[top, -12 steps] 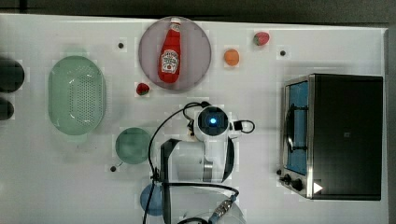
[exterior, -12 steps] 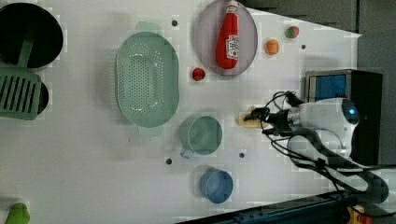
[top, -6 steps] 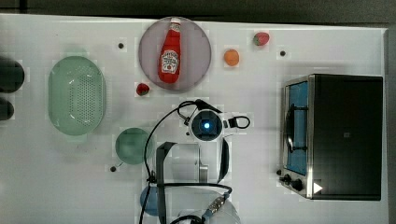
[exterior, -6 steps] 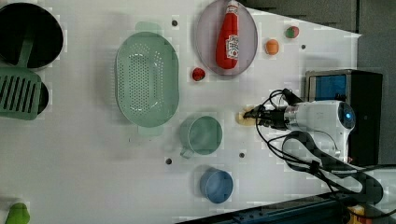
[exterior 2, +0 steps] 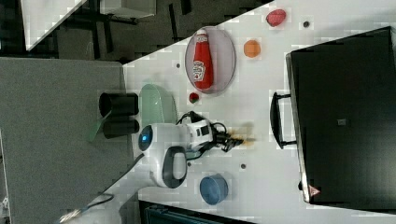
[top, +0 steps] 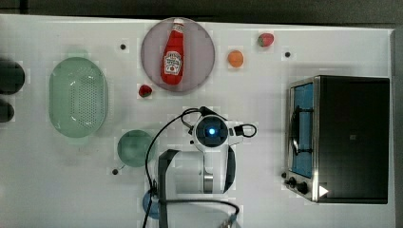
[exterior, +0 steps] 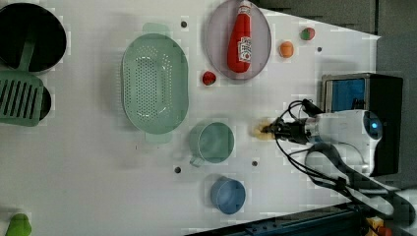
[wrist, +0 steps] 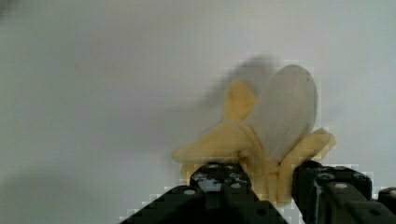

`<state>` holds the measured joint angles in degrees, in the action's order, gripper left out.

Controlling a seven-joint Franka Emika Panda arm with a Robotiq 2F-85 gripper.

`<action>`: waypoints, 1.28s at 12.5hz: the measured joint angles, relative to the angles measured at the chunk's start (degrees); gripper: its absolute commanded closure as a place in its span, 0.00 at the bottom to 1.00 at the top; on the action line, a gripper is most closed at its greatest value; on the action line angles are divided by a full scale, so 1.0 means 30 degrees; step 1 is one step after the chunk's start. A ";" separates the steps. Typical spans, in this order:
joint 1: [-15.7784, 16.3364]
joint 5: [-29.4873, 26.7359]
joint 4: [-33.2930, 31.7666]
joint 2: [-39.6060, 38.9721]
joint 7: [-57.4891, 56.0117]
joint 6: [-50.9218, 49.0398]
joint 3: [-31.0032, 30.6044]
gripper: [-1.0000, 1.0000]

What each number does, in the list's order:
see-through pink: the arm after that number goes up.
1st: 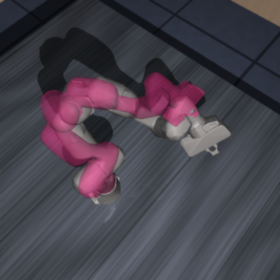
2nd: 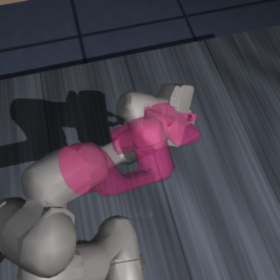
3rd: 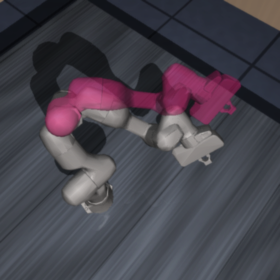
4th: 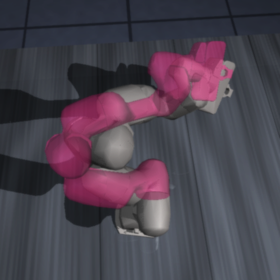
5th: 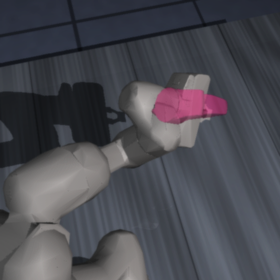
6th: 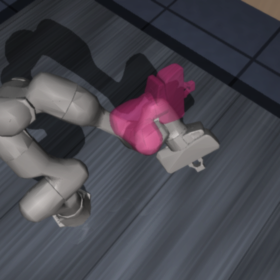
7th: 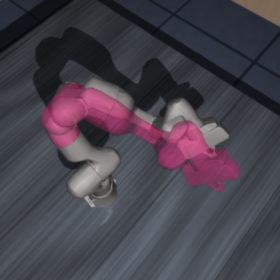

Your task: Pick Banana and place it in mug.

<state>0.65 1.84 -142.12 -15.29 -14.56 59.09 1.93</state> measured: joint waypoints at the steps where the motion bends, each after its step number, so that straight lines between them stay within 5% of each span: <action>1: -0.0122 -0.0194 -0.0298 0.1669 0.0005 -0.1688 -0.0065 0.72; 7: -0.0169 -0.0583 0.3096 1.0640 -0.0219 -0.8048 -0.0425 0.72; 12: -0.0200 -0.0367 0.2910 1.2897 0.2378 -0.9130 -0.2838 0.72; 16: 0.0523 -0.0251 0.2798 1.0612 0.7325 -0.9792 -0.7143 0.72</action>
<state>2.22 1.08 -133.73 16.55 7.41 29.71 -19.50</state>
